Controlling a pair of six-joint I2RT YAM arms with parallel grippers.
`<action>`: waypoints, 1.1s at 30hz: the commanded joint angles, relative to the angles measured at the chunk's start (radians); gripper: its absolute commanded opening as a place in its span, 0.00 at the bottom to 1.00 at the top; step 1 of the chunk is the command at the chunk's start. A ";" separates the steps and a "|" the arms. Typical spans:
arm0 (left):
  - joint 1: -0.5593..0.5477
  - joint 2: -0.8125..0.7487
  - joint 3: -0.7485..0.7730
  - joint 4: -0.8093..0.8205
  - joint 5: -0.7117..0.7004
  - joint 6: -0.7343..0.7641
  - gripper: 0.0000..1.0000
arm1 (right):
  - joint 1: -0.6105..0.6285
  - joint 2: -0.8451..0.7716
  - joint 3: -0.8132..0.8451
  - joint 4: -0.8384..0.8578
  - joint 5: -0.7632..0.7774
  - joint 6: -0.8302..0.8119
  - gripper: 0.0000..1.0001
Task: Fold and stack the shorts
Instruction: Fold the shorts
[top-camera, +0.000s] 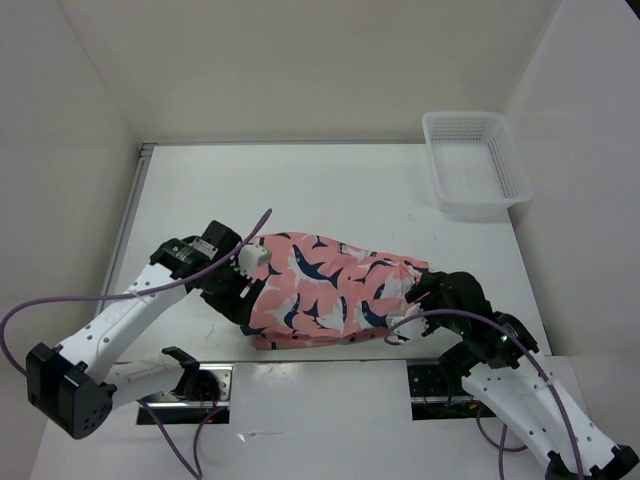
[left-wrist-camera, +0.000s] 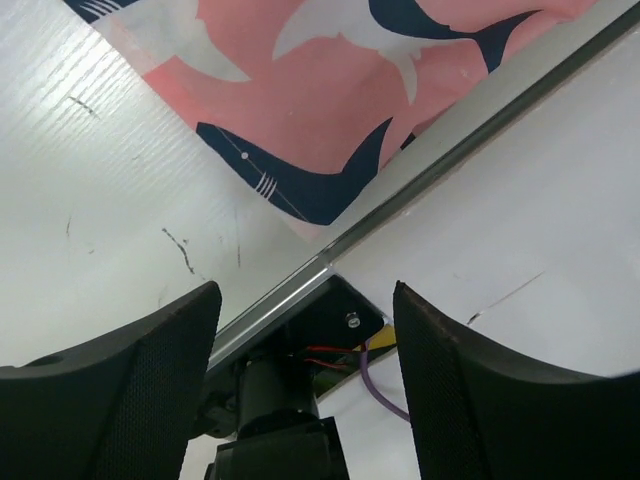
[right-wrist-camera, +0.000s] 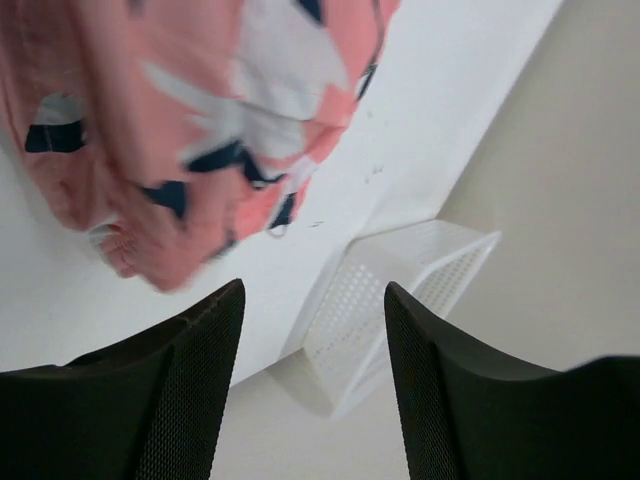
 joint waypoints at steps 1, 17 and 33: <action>-0.004 -0.050 0.037 -0.034 -0.038 0.003 0.77 | 0.009 -0.061 0.087 0.009 -0.089 -0.034 0.64; -0.024 0.461 0.140 0.387 -0.123 0.003 0.74 | 0.037 0.879 0.384 0.310 -0.387 0.704 0.08; 0.225 0.981 0.492 0.525 -0.079 0.003 0.63 | 0.041 1.358 0.495 0.597 -0.212 0.874 0.06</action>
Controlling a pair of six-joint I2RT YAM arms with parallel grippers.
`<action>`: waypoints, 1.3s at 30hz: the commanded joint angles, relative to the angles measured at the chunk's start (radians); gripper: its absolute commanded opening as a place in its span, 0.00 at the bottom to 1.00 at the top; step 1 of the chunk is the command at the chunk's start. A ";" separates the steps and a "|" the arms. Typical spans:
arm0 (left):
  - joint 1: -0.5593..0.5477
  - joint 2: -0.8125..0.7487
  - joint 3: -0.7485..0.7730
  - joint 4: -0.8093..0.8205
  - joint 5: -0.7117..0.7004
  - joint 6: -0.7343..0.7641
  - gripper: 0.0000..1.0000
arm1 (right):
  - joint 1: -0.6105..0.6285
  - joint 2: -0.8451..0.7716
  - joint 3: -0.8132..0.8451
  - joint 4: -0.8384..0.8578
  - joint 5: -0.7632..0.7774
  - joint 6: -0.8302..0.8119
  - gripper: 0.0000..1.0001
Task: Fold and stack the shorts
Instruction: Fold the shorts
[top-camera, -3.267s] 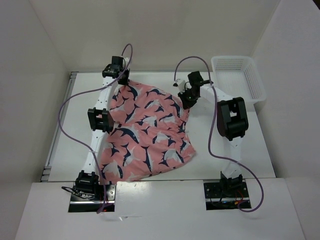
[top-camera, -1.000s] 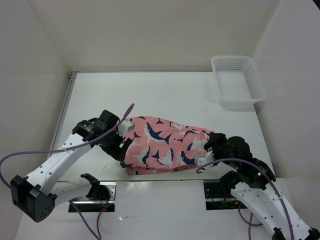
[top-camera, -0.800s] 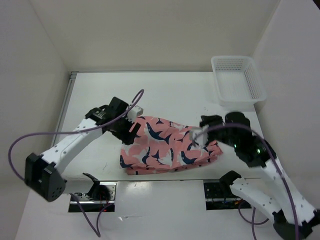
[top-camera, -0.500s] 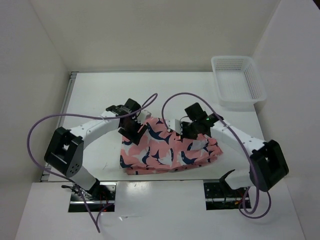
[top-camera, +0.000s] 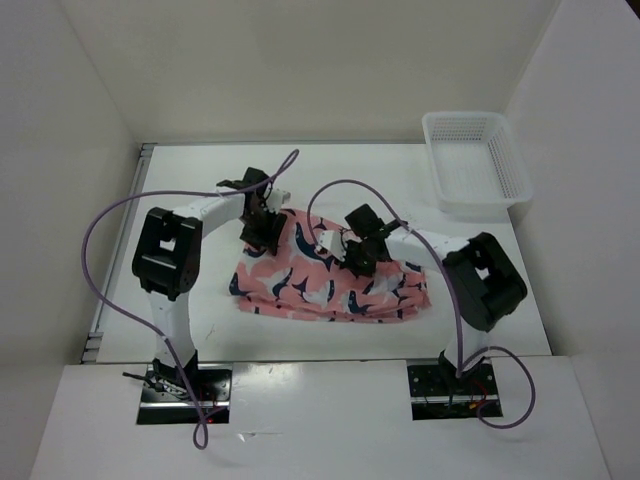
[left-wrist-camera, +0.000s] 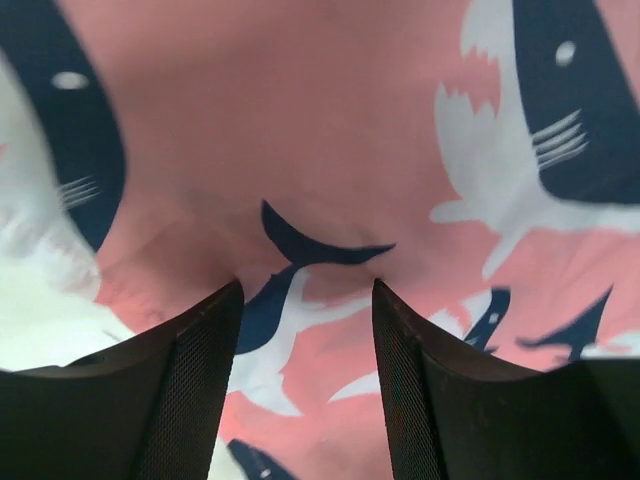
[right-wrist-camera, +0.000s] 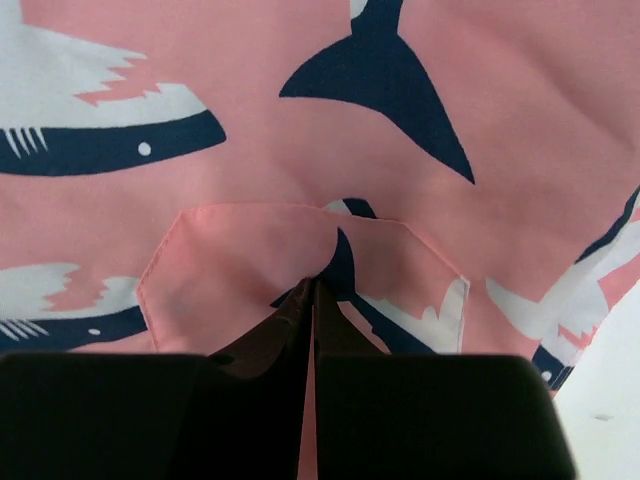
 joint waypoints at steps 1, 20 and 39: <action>0.056 0.133 0.111 0.109 -0.048 0.011 0.63 | -0.018 0.130 0.120 0.154 0.095 0.091 0.06; 0.150 -0.028 0.368 -0.048 -0.030 0.011 0.68 | -0.120 0.169 0.609 0.111 0.144 0.504 0.44; 0.122 -0.278 -0.196 -0.003 -0.215 0.011 0.67 | -0.214 -0.128 0.100 -0.058 0.205 -0.083 0.65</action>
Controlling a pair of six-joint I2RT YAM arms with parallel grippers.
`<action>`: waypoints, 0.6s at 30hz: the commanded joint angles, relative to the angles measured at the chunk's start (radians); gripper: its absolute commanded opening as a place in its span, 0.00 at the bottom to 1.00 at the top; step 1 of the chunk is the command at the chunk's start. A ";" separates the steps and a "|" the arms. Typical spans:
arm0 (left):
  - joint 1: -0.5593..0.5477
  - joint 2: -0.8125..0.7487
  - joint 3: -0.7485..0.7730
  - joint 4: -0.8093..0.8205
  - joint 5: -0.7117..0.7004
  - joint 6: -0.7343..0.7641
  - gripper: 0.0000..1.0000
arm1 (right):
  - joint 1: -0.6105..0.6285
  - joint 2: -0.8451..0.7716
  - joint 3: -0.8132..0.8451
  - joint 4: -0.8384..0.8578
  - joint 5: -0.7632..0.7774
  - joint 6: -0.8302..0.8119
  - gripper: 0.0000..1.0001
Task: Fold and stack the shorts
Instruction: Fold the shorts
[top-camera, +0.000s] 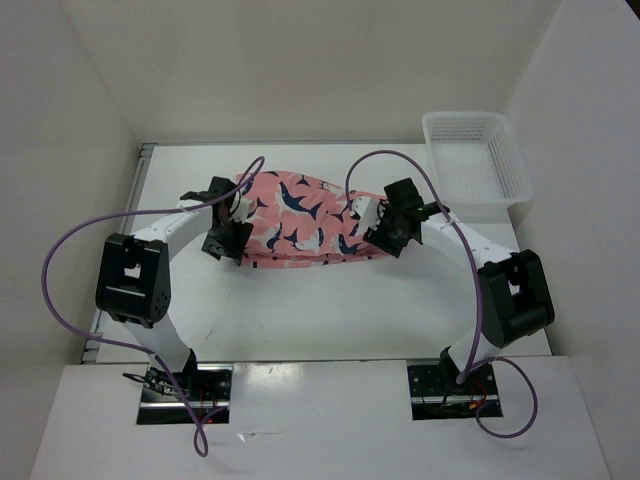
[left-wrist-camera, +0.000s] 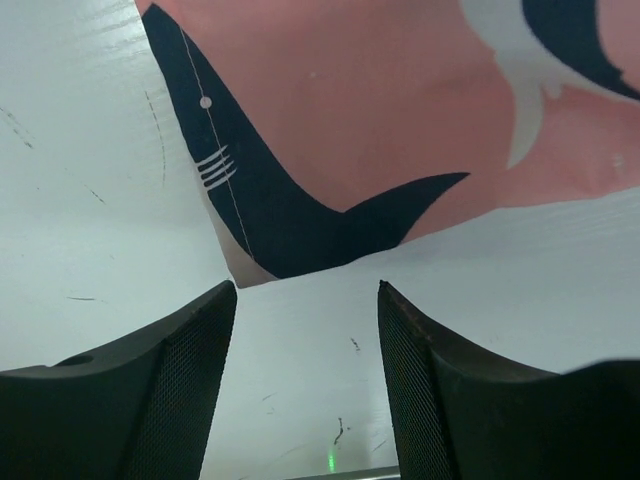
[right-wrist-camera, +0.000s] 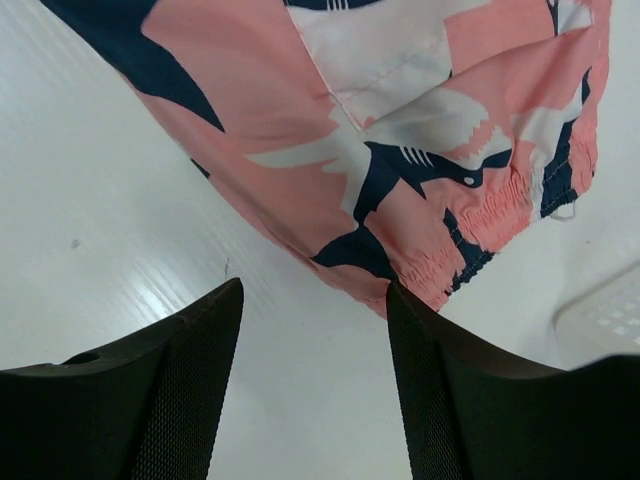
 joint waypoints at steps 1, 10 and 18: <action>-0.014 -0.023 -0.032 0.092 -0.066 0.004 0.67 | 0.006 0.004 -0.022 0.047 0.058 -0.082 0.65; -0.014 0.029 -0.036 0.175 -0.165 0.004 0.35 | 0.006 0.092 -0.042 0.162 0.147 -0.113 0.62; -0.023 0.102 -0.023 0.206 -0.146 0.004 0.07 | 0.006 0.104 -0.040 0.257 0.217 -0.131 0.18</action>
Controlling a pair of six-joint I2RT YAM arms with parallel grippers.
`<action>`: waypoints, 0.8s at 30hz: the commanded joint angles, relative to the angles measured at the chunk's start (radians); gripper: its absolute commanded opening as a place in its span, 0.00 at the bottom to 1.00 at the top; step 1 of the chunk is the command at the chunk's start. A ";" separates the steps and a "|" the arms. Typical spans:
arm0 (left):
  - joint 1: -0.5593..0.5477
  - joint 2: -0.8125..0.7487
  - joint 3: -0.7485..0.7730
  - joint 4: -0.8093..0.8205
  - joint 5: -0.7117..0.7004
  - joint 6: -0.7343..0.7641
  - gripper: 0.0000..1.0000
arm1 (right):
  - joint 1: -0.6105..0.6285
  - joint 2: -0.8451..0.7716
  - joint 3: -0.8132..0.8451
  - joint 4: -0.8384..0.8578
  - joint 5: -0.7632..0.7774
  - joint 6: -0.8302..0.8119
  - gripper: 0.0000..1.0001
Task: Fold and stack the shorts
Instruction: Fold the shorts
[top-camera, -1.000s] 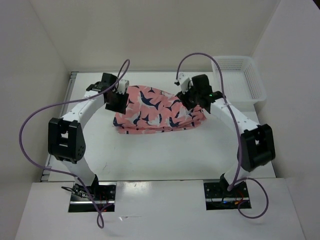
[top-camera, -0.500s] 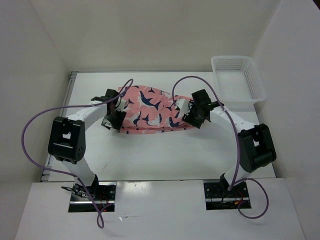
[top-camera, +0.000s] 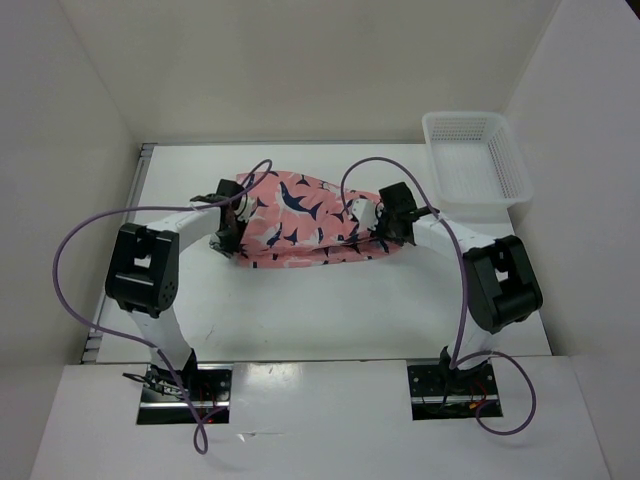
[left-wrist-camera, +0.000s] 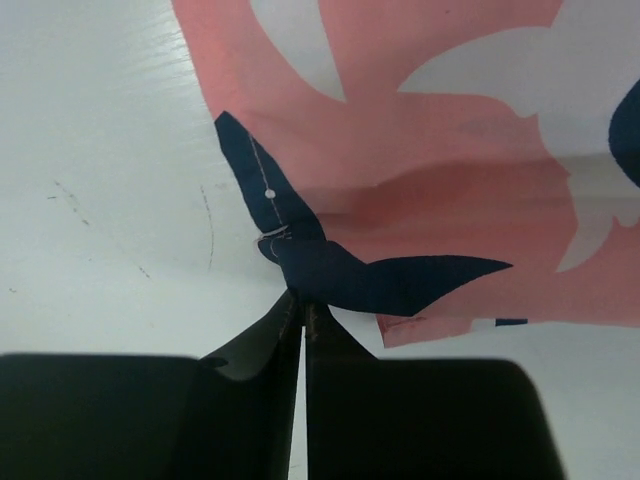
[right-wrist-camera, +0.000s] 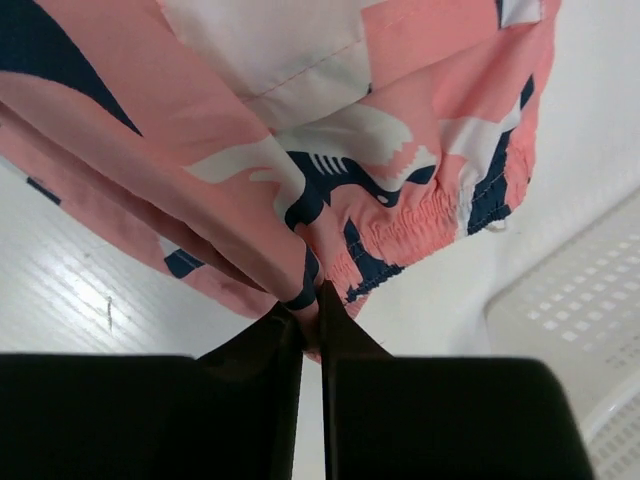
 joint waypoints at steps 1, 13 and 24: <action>-0.006 0.026 0.040 0.029 -0.007 0.003 0.05 | 0.006 -0.008 0.007 0.082 0.038 -0.011 0.09; -0.075 -0.087 0.248 -0.192 0.094 0.003 0.02 | 0.016 -0.181 -0.002 0.017 0.088 -0.059 0.00; -0.184 -0.078 -0.093 -0.101 -0.002 0.003 0.03 | 0.016 -0.194 -0.226 0.008 0.096 -0.112 0.00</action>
